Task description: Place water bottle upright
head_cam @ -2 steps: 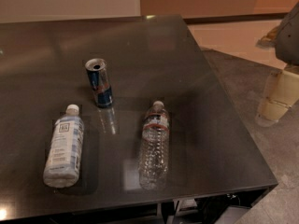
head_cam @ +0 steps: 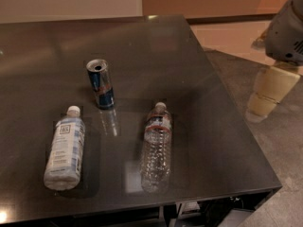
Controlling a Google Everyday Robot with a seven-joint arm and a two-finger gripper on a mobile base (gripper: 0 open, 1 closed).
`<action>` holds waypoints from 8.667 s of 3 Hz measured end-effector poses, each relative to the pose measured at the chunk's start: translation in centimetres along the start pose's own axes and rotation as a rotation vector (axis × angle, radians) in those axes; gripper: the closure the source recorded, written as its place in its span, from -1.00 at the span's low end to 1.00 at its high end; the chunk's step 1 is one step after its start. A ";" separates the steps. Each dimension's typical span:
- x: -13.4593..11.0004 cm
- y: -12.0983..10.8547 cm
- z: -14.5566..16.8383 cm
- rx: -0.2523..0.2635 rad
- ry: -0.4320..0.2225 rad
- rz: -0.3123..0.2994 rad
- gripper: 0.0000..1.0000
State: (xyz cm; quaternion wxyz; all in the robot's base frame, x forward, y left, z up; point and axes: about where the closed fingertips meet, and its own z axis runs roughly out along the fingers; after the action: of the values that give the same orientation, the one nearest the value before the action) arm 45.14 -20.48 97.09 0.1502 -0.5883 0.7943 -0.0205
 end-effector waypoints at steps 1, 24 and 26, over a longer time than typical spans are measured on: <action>-2.9 -1.1 2.7 -0.063 0.001 0.078 -1.00; -22.2 4.4 5.2 0.034 -0.098 0.418 1.00; -23.3 4.5 3.7 -0.011 -0.261 0.255 1.00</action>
Offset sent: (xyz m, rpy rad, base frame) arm 0.0563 0.0883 -0.0453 0.1031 0.2014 -0.2827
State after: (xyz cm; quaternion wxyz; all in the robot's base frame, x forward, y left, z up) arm 48.03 3.37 97.65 0.2503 -0.4814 0.8362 0.0796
